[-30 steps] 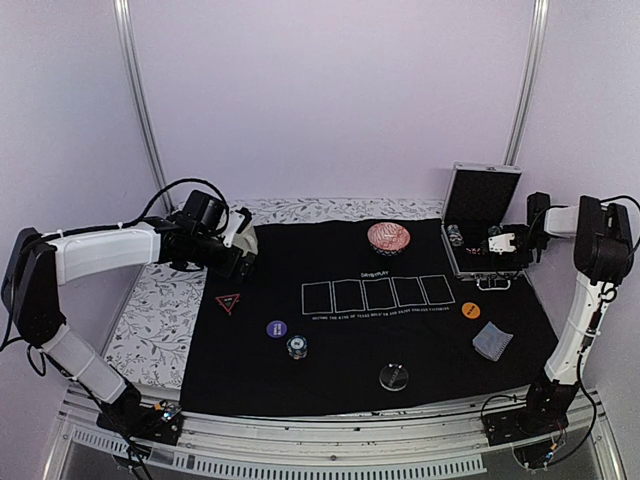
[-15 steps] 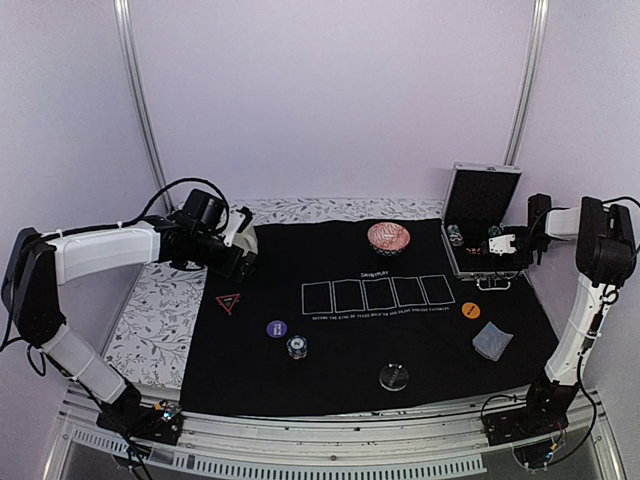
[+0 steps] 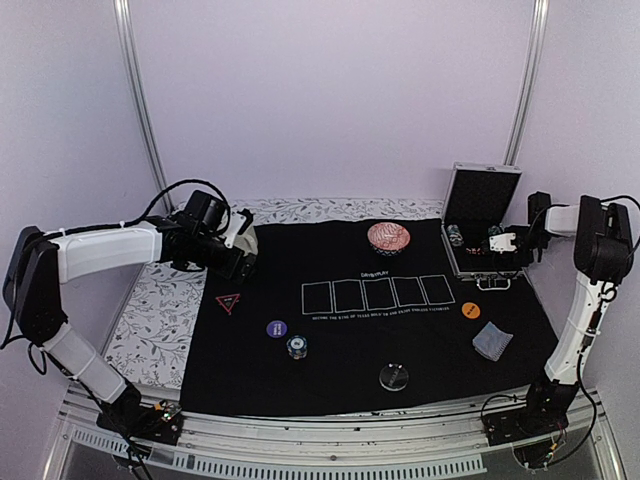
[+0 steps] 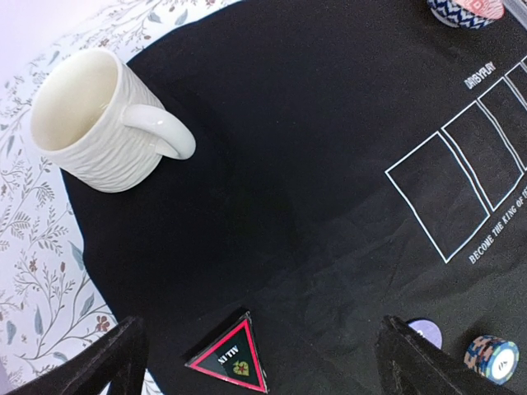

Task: Distribute texas hold em gaming equipment
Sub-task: Pick up the pile of poker chips from the chip case.

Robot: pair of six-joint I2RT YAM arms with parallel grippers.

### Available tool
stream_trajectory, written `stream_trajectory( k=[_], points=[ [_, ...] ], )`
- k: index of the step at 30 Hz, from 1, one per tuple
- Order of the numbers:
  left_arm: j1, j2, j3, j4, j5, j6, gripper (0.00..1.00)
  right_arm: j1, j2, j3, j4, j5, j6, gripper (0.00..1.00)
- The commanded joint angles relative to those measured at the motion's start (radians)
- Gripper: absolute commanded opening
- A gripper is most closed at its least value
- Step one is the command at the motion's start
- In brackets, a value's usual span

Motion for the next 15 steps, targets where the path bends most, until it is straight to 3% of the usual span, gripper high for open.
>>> stream_trajectory(
  k=[1, 15],
  points=[
    [0.014, 0.014, 0.023, -0.006, 0.005, 0.008, 0.98, -0.002, 0.061, 0.043, -0.06, 0.012, 0.006, 0.68],
    [0.014, 0.024, 0.026, -0.01, 0.004, 0.007, 0.98, 0.016, 0.134, 0.105, -0.068, 0.01, 0.009, 0.69]
  ],
)
